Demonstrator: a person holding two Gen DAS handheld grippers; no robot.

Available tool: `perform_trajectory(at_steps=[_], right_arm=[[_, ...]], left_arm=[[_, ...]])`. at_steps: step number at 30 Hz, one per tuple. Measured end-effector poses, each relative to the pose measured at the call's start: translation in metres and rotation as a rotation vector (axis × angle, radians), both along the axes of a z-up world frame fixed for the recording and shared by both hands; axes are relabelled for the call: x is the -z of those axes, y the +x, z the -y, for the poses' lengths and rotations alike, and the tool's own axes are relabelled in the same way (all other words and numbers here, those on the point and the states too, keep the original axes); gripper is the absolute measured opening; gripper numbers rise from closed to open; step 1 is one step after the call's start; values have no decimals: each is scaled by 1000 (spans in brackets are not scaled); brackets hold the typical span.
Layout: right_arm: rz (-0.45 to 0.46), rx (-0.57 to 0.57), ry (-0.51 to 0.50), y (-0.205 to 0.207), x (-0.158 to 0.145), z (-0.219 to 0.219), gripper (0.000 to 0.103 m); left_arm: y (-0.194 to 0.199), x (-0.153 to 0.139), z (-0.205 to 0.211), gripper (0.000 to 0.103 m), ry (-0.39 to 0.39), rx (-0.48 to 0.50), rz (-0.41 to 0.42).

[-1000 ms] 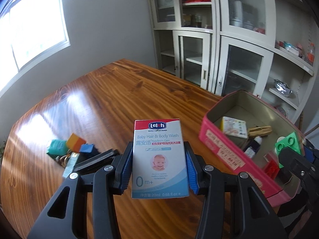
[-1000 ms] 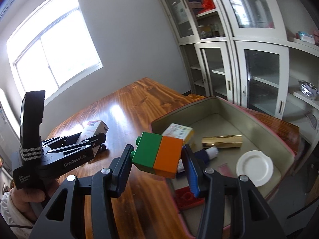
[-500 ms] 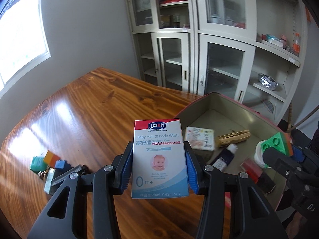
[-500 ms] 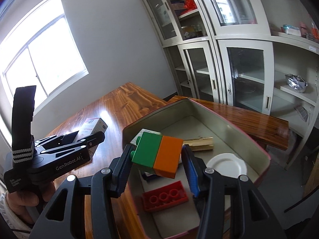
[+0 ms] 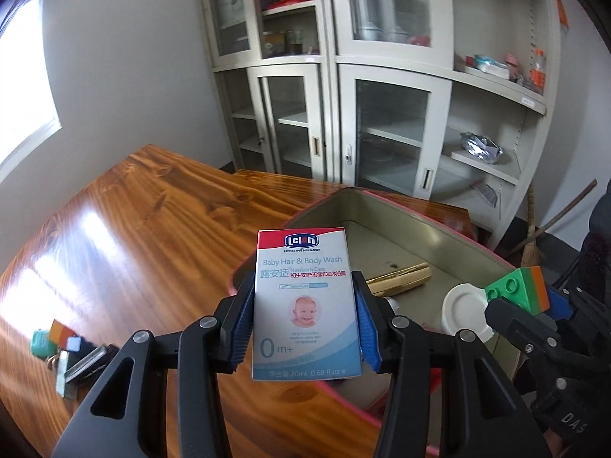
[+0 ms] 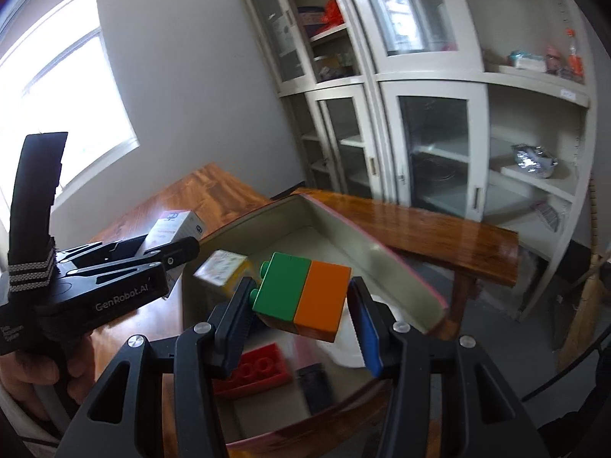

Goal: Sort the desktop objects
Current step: 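Carry the baby wash box in the left tool while the right tool carries the brick to the tin, then open the left tool over the tin while the right tool releases the brick inside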

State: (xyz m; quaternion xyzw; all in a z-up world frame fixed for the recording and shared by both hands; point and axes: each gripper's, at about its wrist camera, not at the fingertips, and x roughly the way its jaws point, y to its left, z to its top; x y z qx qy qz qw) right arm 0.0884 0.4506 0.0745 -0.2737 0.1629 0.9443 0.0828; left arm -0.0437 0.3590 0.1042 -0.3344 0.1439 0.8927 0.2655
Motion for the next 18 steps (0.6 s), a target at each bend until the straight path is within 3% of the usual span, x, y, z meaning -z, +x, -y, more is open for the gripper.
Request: perform_trajectory(at_steps=[4, 7, 18], right_arm=[[19, -23, -15, -6, 0, -8, 54], [1, -2, 20, 0, 1, -7, 54], [30, -18, -15, -5, 9, -9, 54]], left_arm=[[2, -1, -10, 50, 23, 21, 9], [2, 6, -19, 50, -3, 29, 10], [1, 16, -27, 51, -17, 34, 43]])
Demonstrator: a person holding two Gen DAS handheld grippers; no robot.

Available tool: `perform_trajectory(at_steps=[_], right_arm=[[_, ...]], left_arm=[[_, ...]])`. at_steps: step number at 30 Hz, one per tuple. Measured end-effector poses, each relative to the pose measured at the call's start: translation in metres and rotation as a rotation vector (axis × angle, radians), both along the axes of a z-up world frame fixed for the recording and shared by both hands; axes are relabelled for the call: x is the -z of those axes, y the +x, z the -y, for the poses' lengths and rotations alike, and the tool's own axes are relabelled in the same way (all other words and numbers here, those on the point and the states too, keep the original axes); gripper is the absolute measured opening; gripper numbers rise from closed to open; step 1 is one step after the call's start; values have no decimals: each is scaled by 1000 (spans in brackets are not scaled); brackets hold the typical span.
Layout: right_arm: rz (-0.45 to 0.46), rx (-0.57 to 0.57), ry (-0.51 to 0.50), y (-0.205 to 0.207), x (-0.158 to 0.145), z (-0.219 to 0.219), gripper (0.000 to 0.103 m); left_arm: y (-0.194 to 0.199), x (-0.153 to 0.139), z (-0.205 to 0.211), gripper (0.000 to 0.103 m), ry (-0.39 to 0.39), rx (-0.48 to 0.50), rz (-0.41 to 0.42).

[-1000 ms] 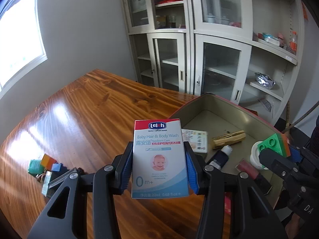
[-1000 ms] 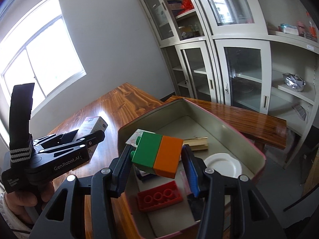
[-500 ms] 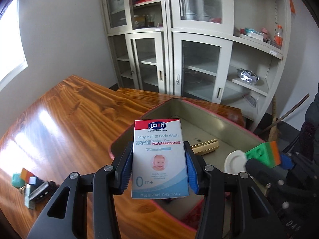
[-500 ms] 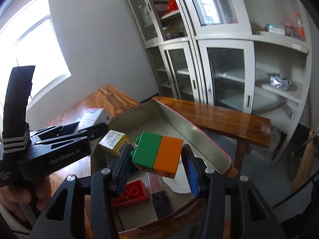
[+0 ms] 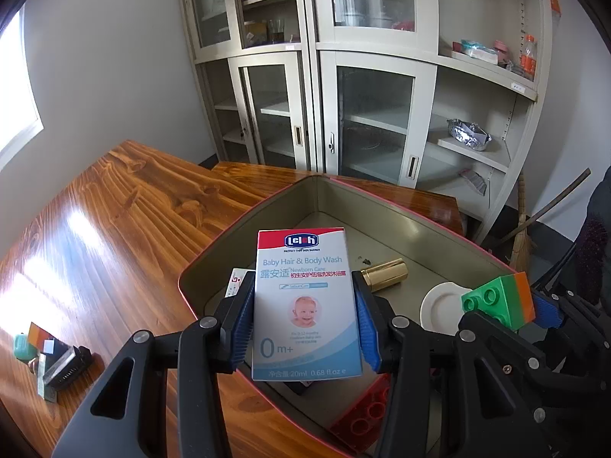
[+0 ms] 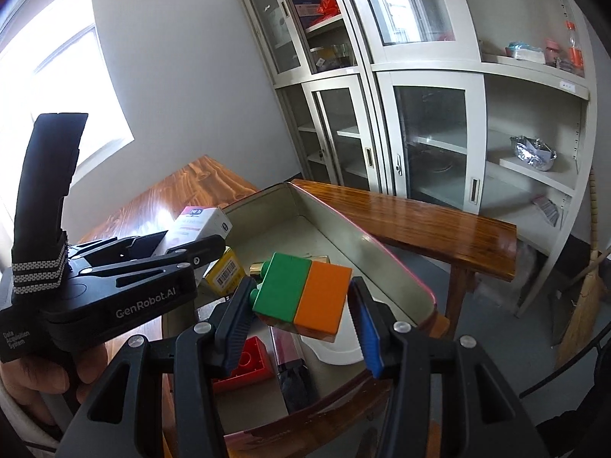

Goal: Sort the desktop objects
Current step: 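Open the left tool over the tin while the right tool releases the brick inside, then move both tools back over the objects on the table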

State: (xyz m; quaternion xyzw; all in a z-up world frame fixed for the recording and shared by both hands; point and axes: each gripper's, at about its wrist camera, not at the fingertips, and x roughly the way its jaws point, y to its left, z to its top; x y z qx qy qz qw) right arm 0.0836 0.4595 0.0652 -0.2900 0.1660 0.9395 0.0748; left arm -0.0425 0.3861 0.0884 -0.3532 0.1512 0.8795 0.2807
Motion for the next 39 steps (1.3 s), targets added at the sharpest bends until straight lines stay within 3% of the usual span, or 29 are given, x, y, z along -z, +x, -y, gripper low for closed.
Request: perform_trajectory(at_steps=[2, 4, 5, 7, 28, 39], right_arm=[[-2, 2, 0, 0, 0, 1, 56], [-7, 8, -12, 1, 0, 1, 74], [-12, 13, -20, 1, 0, 0, 83], [-18, 19, -22, 1, -1, -1, 83], [-20, -18, -5, -7, -12, 33, 83], [-25, -98, 12, -16, -17, 63, 83]], left_arm=[[-1, 1, 2, 51, 5, 0, 19], [-2, 2, 4, 56, 11, 4, 31], [-2, 2, 5, 67, 12, 0, 34], [0, 0, 10, 74, 21, -15, 19], [-3, -9, 56, 75, 41, -81, -2], [-8, -13, 90, 75, 56, -155, -16]])
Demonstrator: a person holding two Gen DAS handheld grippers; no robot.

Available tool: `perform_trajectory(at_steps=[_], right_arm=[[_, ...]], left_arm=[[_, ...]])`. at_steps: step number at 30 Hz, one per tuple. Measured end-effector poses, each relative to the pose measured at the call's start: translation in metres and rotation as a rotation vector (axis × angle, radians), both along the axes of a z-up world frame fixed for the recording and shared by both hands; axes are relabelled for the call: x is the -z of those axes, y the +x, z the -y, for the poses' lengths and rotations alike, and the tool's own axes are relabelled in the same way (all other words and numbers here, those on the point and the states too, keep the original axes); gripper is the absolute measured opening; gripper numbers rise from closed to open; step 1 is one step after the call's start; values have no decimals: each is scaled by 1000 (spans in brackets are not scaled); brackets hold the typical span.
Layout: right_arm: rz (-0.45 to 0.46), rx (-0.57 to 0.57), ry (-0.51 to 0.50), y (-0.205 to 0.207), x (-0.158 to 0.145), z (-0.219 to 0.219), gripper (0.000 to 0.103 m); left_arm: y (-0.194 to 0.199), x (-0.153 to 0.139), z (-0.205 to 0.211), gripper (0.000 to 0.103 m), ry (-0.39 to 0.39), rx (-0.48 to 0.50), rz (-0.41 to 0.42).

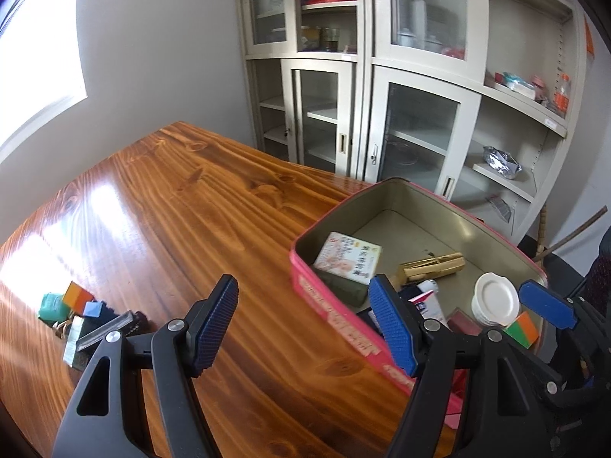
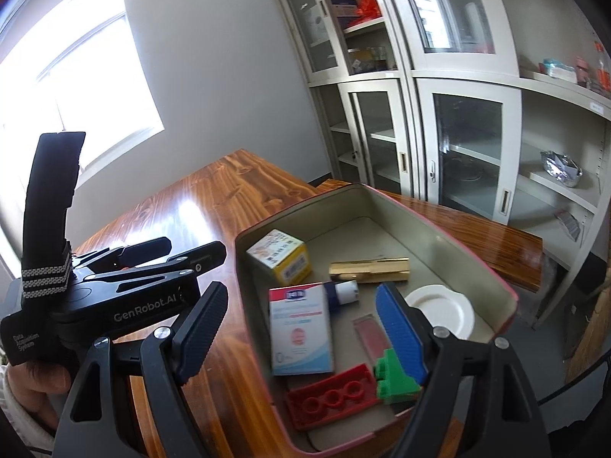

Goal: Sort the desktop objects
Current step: 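Move both tools back over the objects on the table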

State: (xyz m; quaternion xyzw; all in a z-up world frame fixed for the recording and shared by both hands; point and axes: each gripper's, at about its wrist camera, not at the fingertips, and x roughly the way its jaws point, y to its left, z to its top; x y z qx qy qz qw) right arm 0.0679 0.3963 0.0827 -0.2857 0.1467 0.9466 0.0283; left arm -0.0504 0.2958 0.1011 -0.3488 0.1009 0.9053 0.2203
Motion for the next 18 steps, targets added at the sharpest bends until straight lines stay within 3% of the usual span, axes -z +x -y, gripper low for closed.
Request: perform_trajectory(at_steps=[18], right_arm=[[17, -108, 22, -15, 2, 55, 83]], left_arm=[[-6, 3, 69, 75, 25, -97, 1]])
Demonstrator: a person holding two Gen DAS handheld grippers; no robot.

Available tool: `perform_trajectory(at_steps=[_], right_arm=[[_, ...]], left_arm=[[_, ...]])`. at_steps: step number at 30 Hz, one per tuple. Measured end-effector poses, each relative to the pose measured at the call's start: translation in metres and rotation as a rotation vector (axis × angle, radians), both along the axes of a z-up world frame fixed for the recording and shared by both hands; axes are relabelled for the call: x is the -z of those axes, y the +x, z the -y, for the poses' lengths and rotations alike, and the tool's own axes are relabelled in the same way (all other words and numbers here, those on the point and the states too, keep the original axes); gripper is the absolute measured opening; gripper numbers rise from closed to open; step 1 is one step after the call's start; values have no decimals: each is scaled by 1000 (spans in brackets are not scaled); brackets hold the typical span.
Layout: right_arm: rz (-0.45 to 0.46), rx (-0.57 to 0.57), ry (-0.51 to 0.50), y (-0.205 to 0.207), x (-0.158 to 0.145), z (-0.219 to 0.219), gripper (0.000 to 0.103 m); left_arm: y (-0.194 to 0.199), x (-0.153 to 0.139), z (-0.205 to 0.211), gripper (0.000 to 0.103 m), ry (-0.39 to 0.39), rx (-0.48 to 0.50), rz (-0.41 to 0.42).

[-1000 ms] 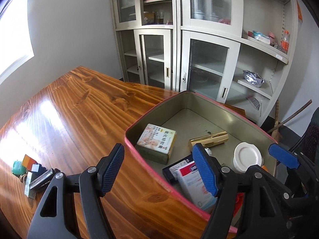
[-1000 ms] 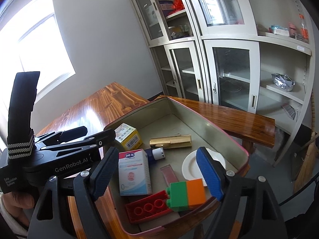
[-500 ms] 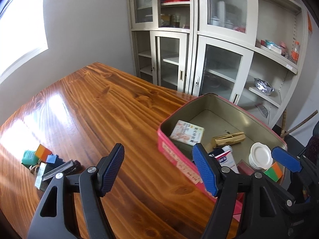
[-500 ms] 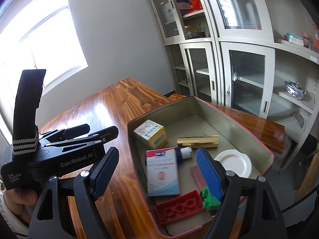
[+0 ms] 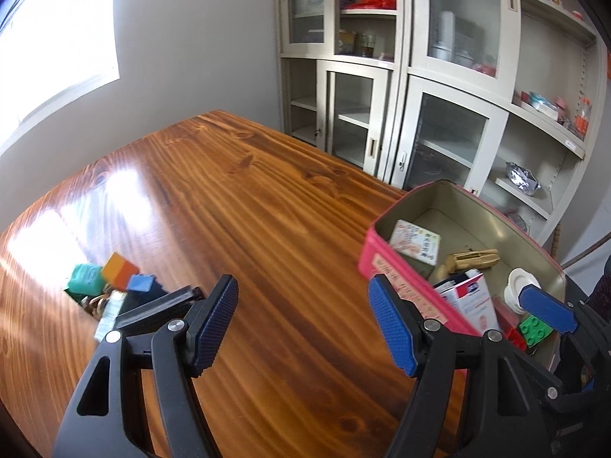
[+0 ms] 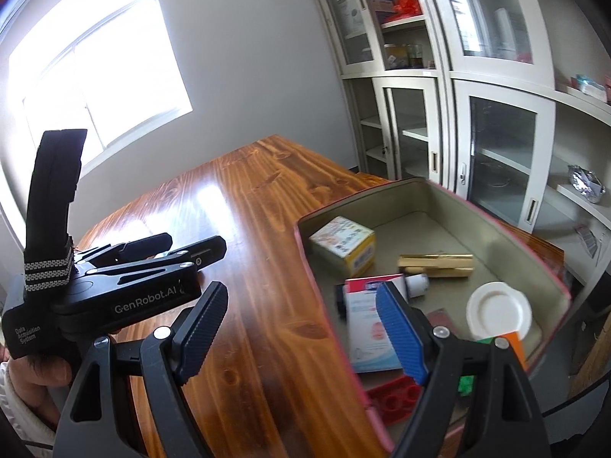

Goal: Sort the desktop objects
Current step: 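Move both tools back over the objects on the table, then move the left tool toward the teal Glide floss case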

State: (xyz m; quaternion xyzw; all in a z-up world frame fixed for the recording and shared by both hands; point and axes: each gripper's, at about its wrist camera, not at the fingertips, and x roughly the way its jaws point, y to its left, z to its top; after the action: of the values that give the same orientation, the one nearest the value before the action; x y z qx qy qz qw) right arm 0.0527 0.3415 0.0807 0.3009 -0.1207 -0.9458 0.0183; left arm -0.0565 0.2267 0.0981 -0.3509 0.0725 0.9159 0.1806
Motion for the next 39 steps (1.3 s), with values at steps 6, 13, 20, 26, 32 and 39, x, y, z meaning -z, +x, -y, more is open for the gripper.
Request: perform_trajectory(at_steps=[6, 13, 20, 26, 32, 39], right_arm=[[6, -55, 4, -8, 0, 27, 83], [23, -124, 4, -15, 4, 59, 83], [35, -195, 15, -28, 8, 92, 84], [63, -232, 17, -40, 16, 112, 84], [89, -257, 16, -52, 25, 124, 84], [116, -277, 16, -60, 32, 130, 84]], left_arm=[[1, 1, 30, 75, -23, -47, -24], [2, -1, 81, 75, -7, -145, -34], [-5, 4, 140, 75, 8, -277, -20], [-17, 19, 168, 75, 0, -340, 14], [-32, 32, 191, 75, -21, -393, 42], [-49, 40, 204, 75, -38, -413, 62]])
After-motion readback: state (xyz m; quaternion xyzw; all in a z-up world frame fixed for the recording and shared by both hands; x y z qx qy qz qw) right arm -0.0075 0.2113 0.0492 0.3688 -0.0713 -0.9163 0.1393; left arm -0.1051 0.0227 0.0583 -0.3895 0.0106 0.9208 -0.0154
